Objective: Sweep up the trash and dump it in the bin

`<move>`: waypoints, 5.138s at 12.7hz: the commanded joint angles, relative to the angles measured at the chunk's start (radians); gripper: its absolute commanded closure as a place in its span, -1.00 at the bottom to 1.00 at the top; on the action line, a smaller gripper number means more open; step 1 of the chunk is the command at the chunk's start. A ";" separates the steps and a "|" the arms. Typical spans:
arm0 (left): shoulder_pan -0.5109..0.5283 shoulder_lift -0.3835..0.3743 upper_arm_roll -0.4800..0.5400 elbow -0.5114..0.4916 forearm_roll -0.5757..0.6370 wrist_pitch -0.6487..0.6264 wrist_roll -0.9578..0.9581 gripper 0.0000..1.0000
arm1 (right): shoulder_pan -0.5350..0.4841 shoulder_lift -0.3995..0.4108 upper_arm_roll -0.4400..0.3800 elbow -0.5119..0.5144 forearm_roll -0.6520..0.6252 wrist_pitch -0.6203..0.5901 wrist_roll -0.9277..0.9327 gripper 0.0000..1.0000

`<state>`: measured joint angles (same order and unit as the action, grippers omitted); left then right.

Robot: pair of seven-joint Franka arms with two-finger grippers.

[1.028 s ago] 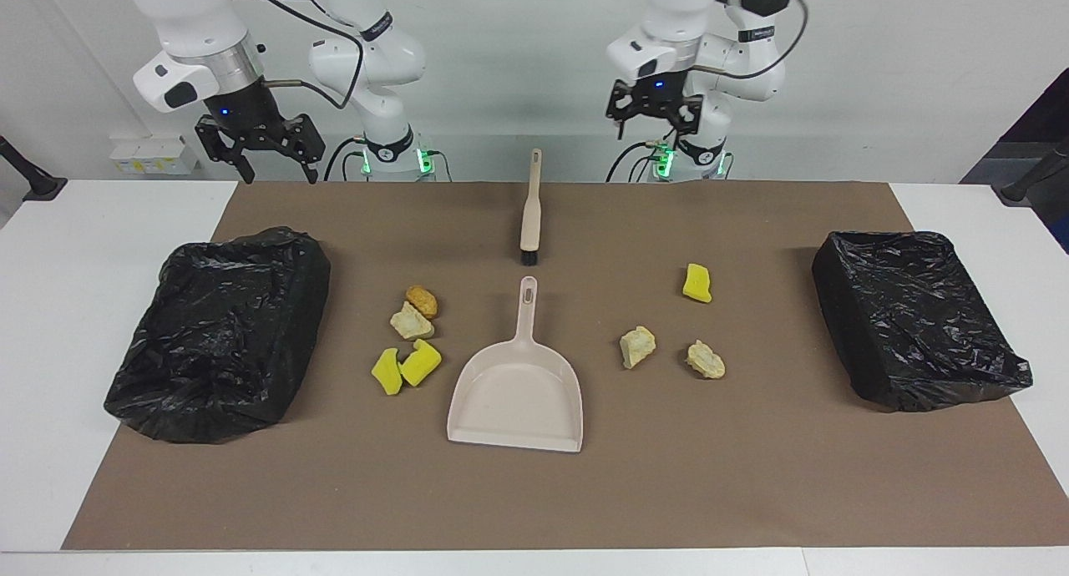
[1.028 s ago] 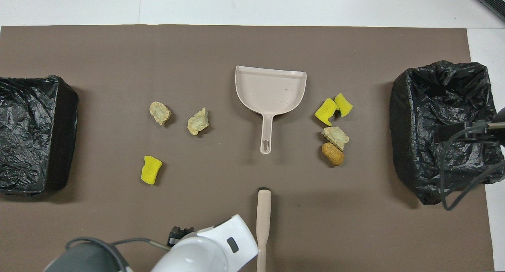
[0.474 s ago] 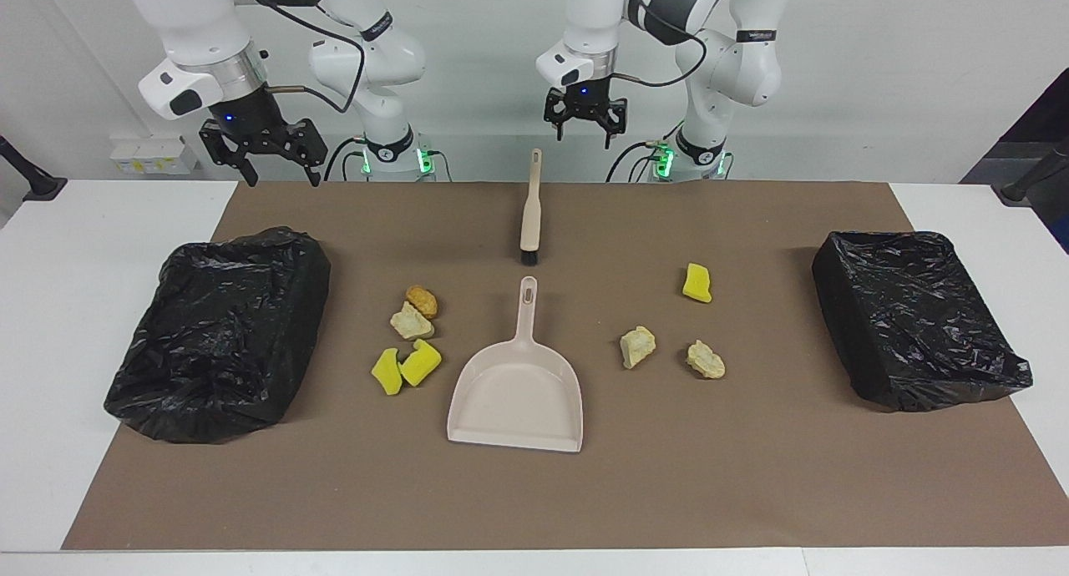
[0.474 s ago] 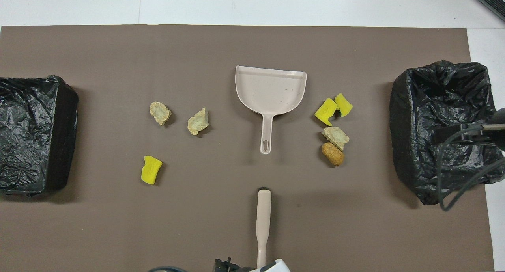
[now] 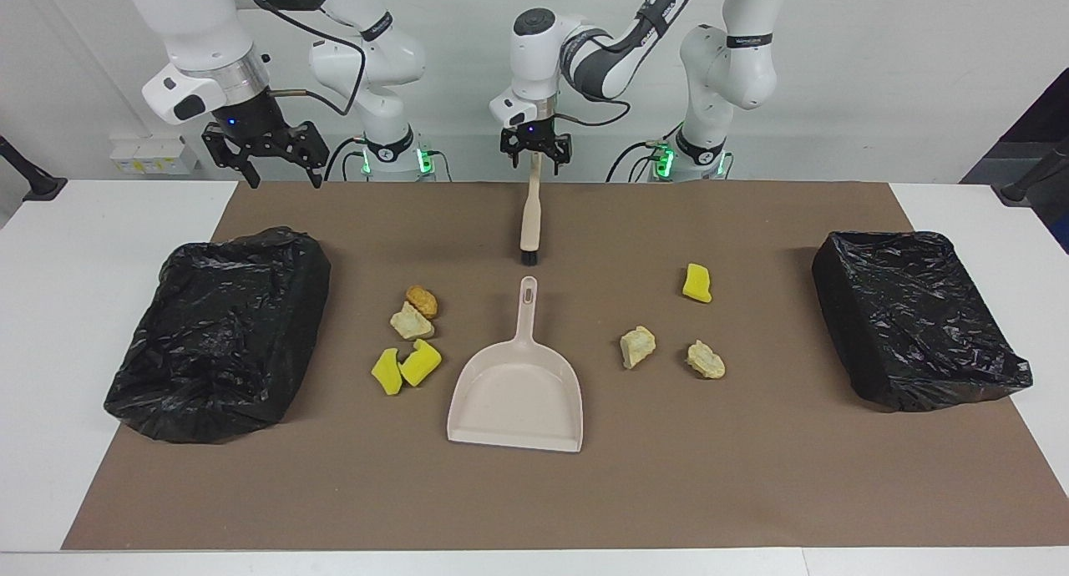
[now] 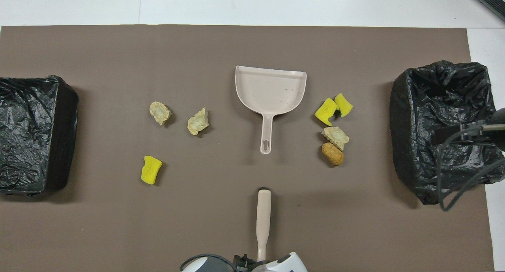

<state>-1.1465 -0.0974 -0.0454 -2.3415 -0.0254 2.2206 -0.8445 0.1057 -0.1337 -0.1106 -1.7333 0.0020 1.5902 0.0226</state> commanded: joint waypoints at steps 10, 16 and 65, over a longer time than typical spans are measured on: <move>-0.048 0.021 0.015 -0.036 -0.057 0.021 -0.047 0.11 | -0.004 -0.020 0.003 -0.023 -0.011 0.005 -0.033 -1.00; -0.033 0.005 0.022 -0.004 -0.088 -0.066 -0.031 1.00 | -0.004 -0.017 0.005 -0.017 -0.011 0.007 -0.024 -1.00; 0.924 0.054 0.025 0.025 0.027 -0.017 0.553 1.00 | 0.380 0.341 0.111 -0.167 0.053 0.456 -0.799 1.00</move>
<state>-0.2379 -0.0994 -0.0097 -2.3254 -0.0117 2.1336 -0.3512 0.4595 0.1749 -0.0036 -1.8822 0.0676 1.9766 -0.7470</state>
